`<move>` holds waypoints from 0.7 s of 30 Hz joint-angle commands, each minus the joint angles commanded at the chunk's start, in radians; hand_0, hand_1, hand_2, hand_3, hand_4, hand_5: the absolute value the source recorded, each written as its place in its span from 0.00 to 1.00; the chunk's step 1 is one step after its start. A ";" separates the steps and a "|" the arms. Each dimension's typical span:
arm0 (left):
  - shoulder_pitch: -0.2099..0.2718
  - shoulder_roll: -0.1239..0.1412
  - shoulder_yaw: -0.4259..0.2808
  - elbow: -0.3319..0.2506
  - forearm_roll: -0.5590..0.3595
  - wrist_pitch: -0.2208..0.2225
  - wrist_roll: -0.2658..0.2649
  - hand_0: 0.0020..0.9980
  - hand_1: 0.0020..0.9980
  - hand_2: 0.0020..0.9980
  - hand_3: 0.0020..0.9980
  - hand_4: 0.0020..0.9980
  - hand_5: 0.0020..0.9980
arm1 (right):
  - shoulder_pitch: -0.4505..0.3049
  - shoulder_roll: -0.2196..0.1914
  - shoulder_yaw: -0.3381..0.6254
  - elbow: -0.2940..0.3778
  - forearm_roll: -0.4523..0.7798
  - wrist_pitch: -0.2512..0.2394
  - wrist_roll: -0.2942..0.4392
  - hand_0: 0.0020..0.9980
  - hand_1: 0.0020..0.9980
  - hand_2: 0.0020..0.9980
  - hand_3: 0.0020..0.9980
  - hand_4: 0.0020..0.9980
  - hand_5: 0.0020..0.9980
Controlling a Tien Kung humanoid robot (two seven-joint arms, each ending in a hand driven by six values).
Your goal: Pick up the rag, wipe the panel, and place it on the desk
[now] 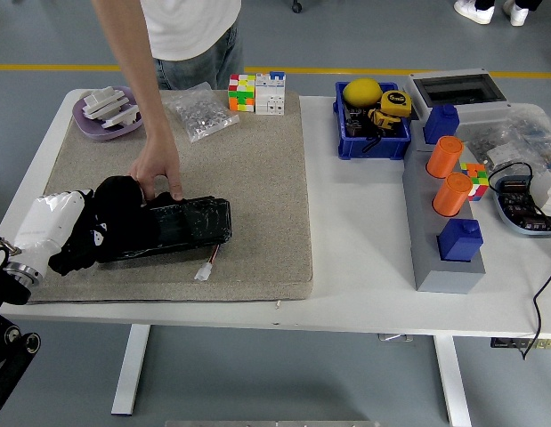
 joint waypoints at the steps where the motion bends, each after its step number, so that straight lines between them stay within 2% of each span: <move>1: -0.001 0.000 0.003 -0.004 0.000 0.001 0.000 0.25 0.27 0.55 0.51 0.26 0.00 | 0.000 0.000 0.000 0.000 0.000 0.000 0.000 0.77 0.66 0.68 0.62 1.00 0.50; 9: -0.017 -0.002 0.046 -0.045 0.000 0.003 0.002 0.26 0.27 0.55 0.51 0.27 0.00 | -0.001 0.000 -0.003 0.000 0.005 0.001 0.000 0.77 0.66 0.68 0.62 1.00 0.50; 15: -0.046 -0.007 0.112 -0.058 0.000 0.001 0.005 0.26 0.27 0.55 0.51 0.27 0.00 | 0.000 0.000 -0.001 0.000 0.002 0.002 0.000 0.77 0.66 0.68 0.62 1.00 0.50; 21: -0.090 -0.024 0.198 -0.050 0.000 -0.004 0.008 0.26 0.27 0.55 0.51 0.27 0.00 | 0.002 0.001 0.003 0.000 0.000 0.003 0.001 0.77 0.66 0.68 0.62 1.00 0.50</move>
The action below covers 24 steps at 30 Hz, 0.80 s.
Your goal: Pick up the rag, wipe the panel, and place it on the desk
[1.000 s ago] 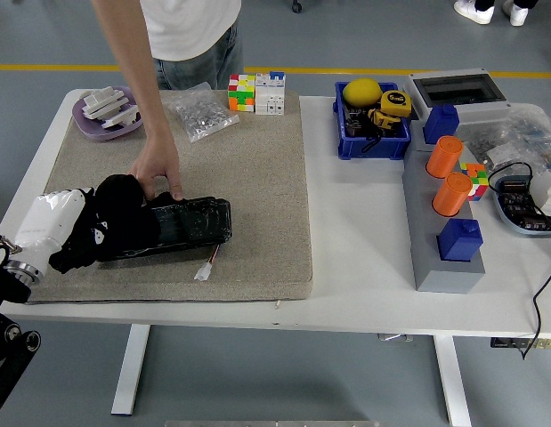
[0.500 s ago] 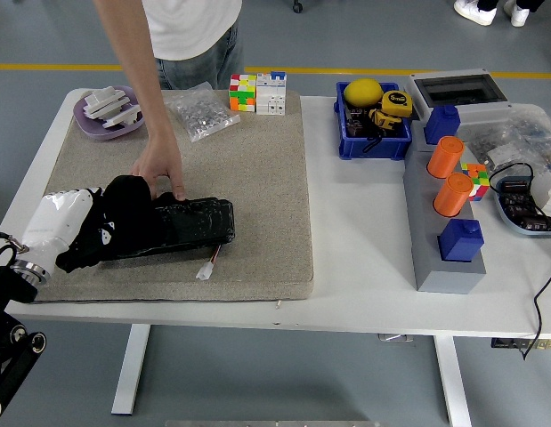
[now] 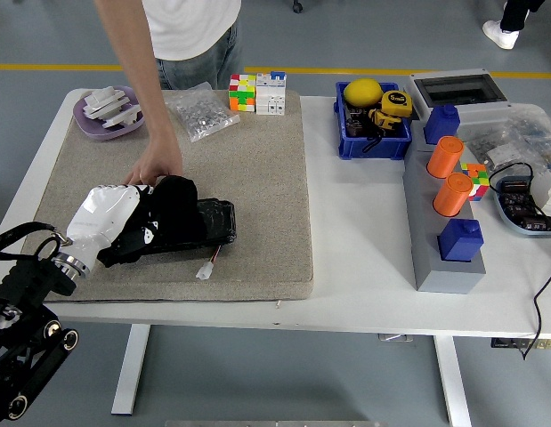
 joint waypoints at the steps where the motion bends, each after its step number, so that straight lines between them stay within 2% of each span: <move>1: -0.005 -0.003 0.013 0.001 0.000 0.000 0.000 0.26 0.27 0.55 0.51 0.27 0.00 | 0.001 0.000 0.002 0.000 -0.001 0.000 0.000 0.77 0.66 0.68 0.62 1.00 0.50; 7: -0.025 -0.012 0.069 -0.011 0.000 -0.002 0.003 0.26 0.27 0.55 0.51 0.27 0.00 | 0.001 0.001 -0.005 0.000 0.005 0.000 0.000 0.77 0.65 0.68 0.62 1.00 0.50; 13: -0.039 -0.035 0.104 -0.024 0.000 -0.006 0.007 0.26 0.27 0.55 0.51 0.27 0.00 | 0.001 0.003 -0.012 0.000 0.010 0.002 0.000 0.77 0.65 0.68 0.62 1.00 0.50; 18: -0.045 -0.039 0.139 -0.034 0.000 -0.007 0.009 0.26 0.27 0.55 0.51 0.27 0.00 | 0.004 0.002 -0.005 0.000 0.003 0.003 0.000 0.77 0.65 0.68 0.62 1.00 0.50; 24: -0.045 -0.038 0.148 -0.042 0.000 -0.008 0.013 0.26 0.27 0.55 0.51 0.28 0.00 | 0.004 0.003 -0.012 0.000 0.010 0.003 0.000 0.77 0.65 0.68 0.62 1.00 0.50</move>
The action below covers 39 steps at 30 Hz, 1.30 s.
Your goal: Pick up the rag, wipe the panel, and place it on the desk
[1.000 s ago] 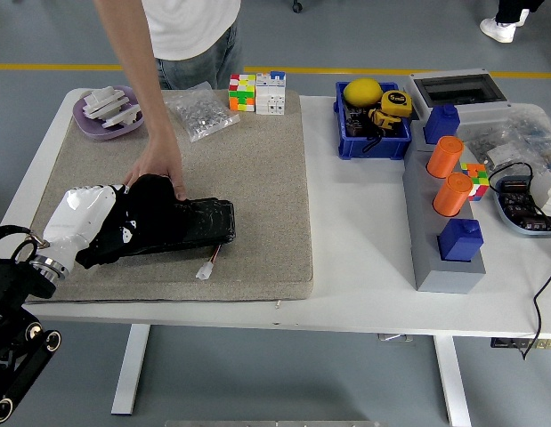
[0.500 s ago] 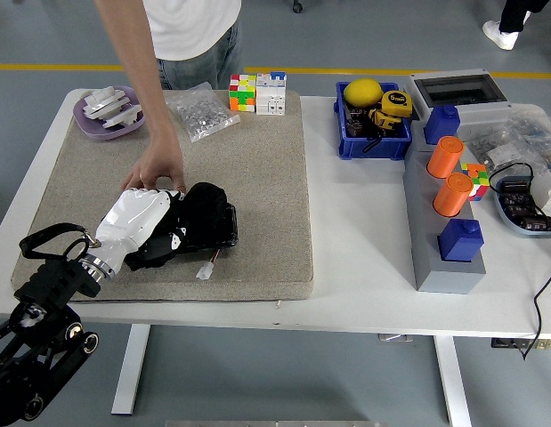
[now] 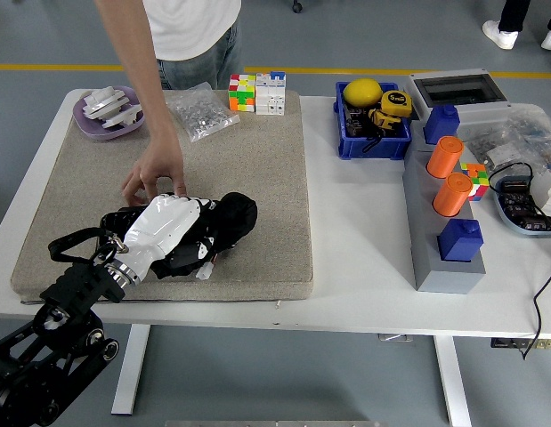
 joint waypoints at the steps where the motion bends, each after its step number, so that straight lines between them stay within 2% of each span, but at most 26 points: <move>1: 0.000 -0.001 -0.002 0.000 0.000 0.000 0.000 0.26 0.27 0.55 0.51 0.28 0.00 | 0.000 0.000 0.000 0.000 0.001 0.000 0.000 0.77 0.65 0.68 0.62 1.00 0.50; 8: 0.008 0.001 -0.035 0.020 0.000 0.003 -0.001 0.26 0.27 0.55 0.51 0.28 0.00 | 0.003 0.000 0.012 0.000 -0.013 0.002 0.001 0.77 0.65 0.68 0.62 1.00 0.50; 14: 0.027 0.013 -0.081 0.027 0.000 0.005 -0.001 0.26 0.27 0.55 0.51 0.28 0.00 | 0.002 -0.001 0.016 0.000 -0.014 0.003 0.002 0.77 0.65 0.68 0.62 1.00 0.50; 22: 0.062 0.037 -0.166 0.036 0.000 0.005 0.001 0.26 0.27 0.55 0.51 0.28 0.00 | 0.001 -0.001 0.016 0.000 -0.011 0.005 0.003 0.77 0.65 0.68 0.61 1.00 0.50; 39: 0.110 0.056 -0.330 0.061 0.000 0.019 -0.002 0.27 0.28 0.55 0.51 0.29 0.00 | -0.003 0.002 -0.027 0.000 0.033 -0.001 -0.003 0.77 0.64 0.68 0.61 1.00 0.50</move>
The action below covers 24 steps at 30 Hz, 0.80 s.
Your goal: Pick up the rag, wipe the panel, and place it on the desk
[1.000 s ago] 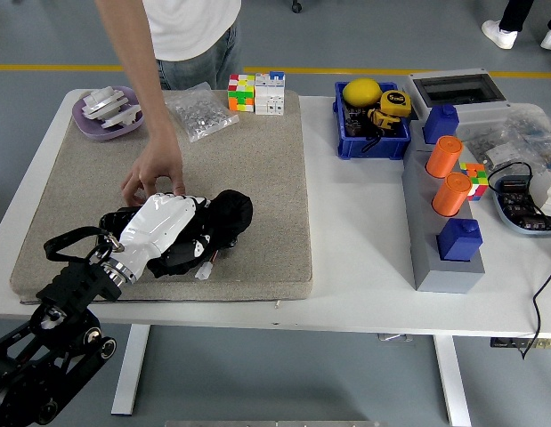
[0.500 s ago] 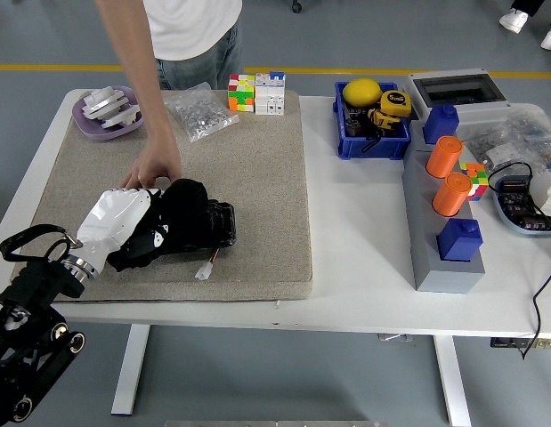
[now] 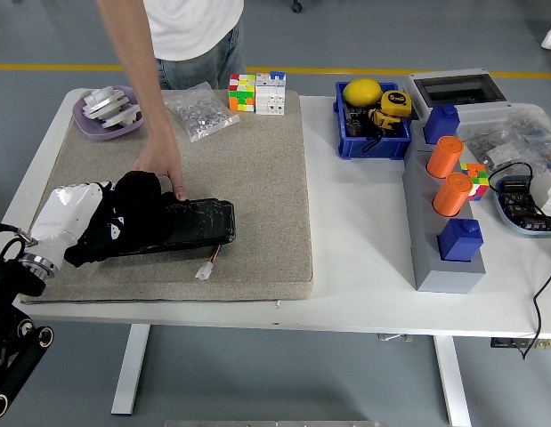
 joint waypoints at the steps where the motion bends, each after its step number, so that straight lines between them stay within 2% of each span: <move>1: 0.001 0.002 -0.005 0.004 0.000 0.000 0.000 0.27 0.28 0.55 0.51 0.29 0.00 | 0.000 0.000 0.003 0.000 -0.003 0.000 0.000 0.77 0.64 0.68 0.61 1.00 0.50; 16: 0.027 0.003 -0.043 0.018 0.000 0.004 -0.003 0.27 0.28 0.54 0.51 0.29 0.00 | -0.007 0.001 0.002 0.000 -0.002 0.000 0.000 0.77 0.64 0.68 0.61 1.00 0.50; 24: 0.005 0.000 0.010 -0.030 0.000 0.013 -0.002 0.26 0.28 0.55 0.51 0.29 0.00 | -0.007 0.000 0.000 0.000 0.000 0.000 0.000 0.77 0.64 0.68 0.61 1.00 0.50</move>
